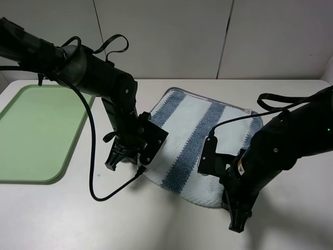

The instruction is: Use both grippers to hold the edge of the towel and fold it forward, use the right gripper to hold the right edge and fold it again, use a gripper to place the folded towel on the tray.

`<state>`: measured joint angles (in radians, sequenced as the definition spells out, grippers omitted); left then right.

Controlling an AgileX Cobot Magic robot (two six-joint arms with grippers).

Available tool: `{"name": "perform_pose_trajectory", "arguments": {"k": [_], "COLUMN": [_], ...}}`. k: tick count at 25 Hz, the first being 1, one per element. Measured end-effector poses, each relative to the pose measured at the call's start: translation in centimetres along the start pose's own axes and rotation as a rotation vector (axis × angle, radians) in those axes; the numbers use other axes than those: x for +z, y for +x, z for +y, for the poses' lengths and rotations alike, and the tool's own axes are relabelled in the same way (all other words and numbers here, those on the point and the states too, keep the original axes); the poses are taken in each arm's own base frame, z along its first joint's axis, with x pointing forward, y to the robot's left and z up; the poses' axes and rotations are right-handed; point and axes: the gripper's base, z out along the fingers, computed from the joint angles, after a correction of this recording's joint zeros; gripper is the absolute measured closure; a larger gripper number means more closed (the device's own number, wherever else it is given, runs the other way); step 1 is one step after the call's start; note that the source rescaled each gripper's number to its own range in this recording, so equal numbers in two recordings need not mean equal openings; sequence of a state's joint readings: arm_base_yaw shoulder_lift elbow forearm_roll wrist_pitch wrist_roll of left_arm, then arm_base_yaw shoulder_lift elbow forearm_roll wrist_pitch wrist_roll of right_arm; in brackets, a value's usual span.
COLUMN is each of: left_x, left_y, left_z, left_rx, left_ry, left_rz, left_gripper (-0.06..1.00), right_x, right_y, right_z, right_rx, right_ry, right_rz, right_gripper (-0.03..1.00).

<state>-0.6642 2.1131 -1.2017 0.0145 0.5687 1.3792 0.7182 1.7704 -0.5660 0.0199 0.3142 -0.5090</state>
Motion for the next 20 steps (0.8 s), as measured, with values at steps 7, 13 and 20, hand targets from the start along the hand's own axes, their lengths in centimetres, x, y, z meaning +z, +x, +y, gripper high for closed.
{"name": "perform_pose_trajectory", "arguments": {"k": [7, 13, 20], "left_x": [0.0, 0.0, -0.33], "left_y": [0.03, 0.03, 0.08], "left_z": [0.07, 0.07, -0.18], "left_rx": [0.0, 0.0, -0.001], "left_ry": [-0.007, -0.007, 0.018], "left_rz": [-0.001, -0.001, 0.004], "left_gripper": [0.93, 0.94, 0.94], "right_x": [0.0, 0.0, -0.03], "right_y": [-0.08, -0.08, 0.01], "right_z": [-0.16, -0.19, -0.15], "right_rx": [-0.02, -0.027, -0.03], "right_ry": [0.013, 0.016, 0.008], "right_rz": [-0.011, -0.011, 0.006], "right_gripper": [0.97, 0.97, 0.97]}}
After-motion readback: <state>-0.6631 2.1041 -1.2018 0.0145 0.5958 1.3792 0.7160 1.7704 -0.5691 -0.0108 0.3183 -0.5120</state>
